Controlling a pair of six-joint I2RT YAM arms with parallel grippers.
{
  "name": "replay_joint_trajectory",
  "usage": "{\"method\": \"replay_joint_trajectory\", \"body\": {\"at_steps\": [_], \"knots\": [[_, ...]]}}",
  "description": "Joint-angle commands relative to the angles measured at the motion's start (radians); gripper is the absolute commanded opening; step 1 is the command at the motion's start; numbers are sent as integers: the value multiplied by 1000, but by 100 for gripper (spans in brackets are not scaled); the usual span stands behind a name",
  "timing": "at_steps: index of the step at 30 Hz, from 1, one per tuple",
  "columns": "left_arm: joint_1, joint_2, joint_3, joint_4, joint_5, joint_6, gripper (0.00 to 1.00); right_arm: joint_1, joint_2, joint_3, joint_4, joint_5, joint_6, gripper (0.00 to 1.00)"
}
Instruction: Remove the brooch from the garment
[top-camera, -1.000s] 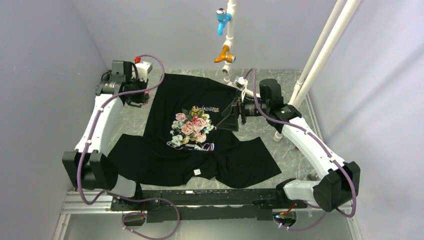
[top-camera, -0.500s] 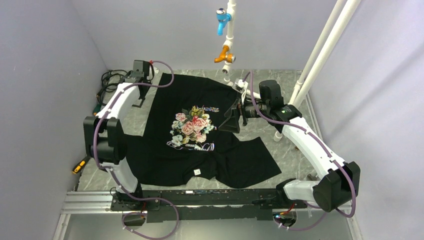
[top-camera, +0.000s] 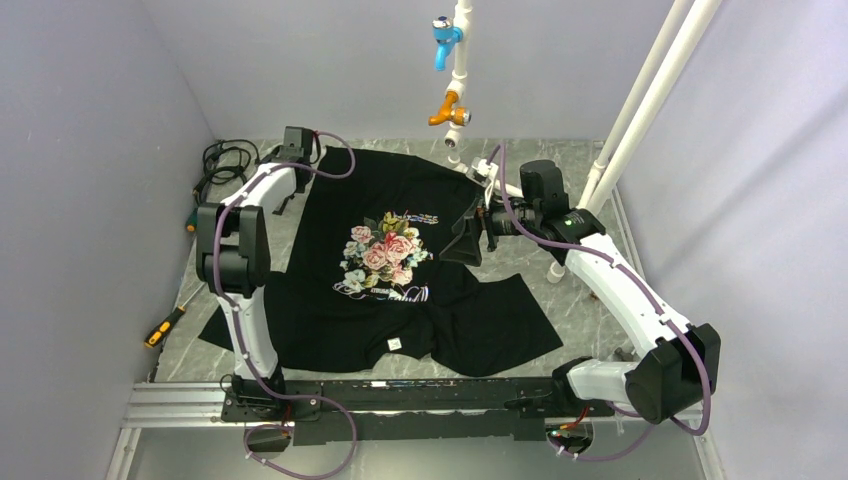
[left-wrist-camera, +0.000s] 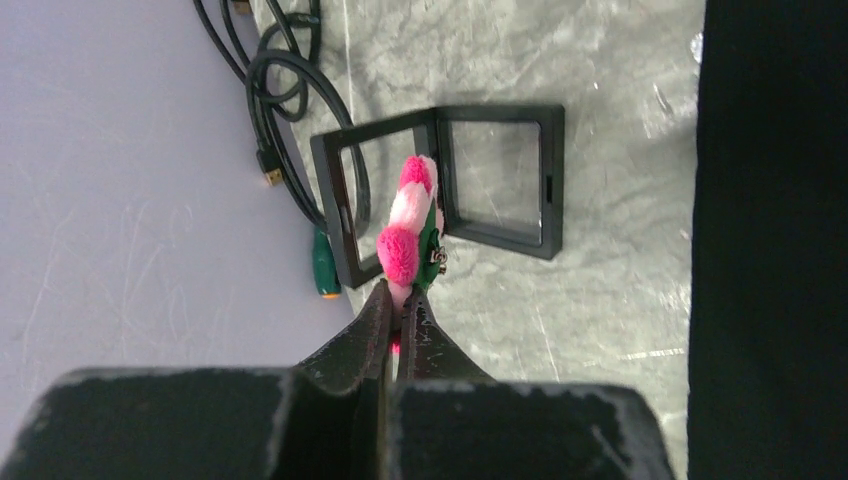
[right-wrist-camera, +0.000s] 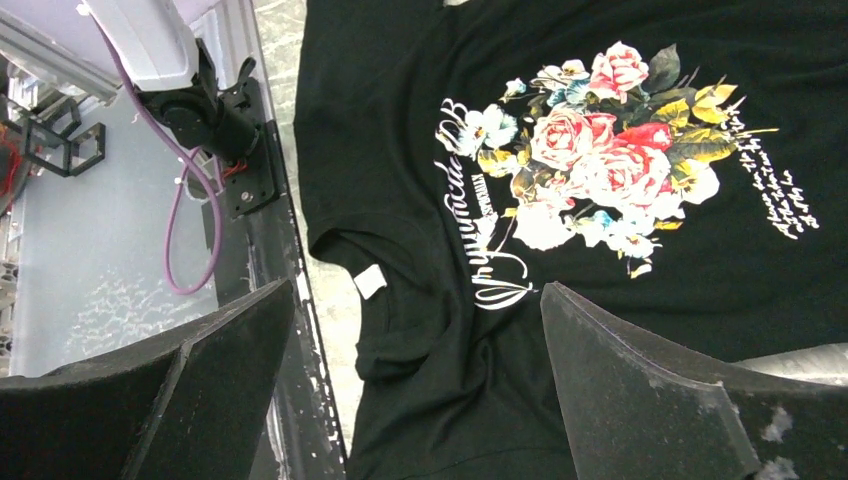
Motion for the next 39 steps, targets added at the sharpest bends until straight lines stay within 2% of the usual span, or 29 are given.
{"method": "replay_joint_trajectory", "body": {"at_steps": [1, 19, 20, 24, 28, 31, 36, 39], "knots": [[-1, 52, 75, 83, -64, 53, 0, -10, -11, 26, -8, -1, -27, 96], [7, 197, 122, 125, -98, 134, 1, -36, 5, 30, -34, -10, -40, 96], [7, 197, 118, 120, -91, 131, 4, -37, 8, 31, -31, -12, -38, 96], [8, 196, 130, 65, -45, 118, 29, -39, 26, 39, -29, -20, -35, 96], [7, 180, 142, 19, -6, 100, 43, -40, 40, 45, -36, -27, -45, 96], [7, 162, 163, -32, 26, 82, 49, -40, 50, 49, -35, -33, -50, 96], [5, 105, 176, -112, 124, 56, 75, -41, 67, 55, -29, -34, -54, 97], [5, 70, 191, -173, 206, 24, 85, -40, 71, 51, -22, -19, -53, 96]]}}
